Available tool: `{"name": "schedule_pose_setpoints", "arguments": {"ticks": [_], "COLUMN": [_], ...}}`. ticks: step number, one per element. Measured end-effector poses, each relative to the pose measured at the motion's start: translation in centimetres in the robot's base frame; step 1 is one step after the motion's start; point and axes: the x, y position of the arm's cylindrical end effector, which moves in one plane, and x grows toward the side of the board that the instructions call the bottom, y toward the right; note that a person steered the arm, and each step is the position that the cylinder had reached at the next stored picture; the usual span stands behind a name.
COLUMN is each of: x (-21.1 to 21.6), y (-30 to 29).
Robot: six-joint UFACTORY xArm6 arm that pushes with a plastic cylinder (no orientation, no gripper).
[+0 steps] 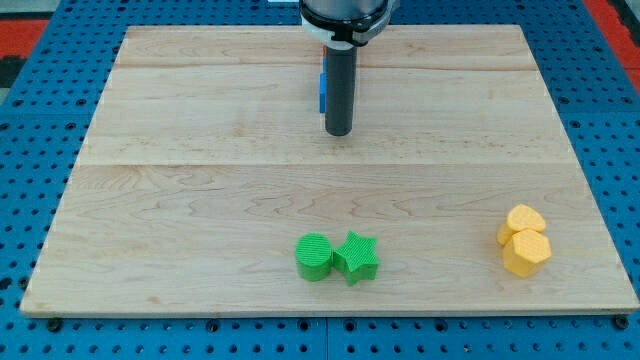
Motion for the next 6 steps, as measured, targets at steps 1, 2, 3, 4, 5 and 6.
{"name": "schedule_pose_setpoints", "arguments": {"ticks": [1,2,3,4,5,6], "x": [4.1,8.8,9.6,8.6,13.0,16.1], "y": [2.7,9.5,19.2,26.2,30.8,29.4]}}
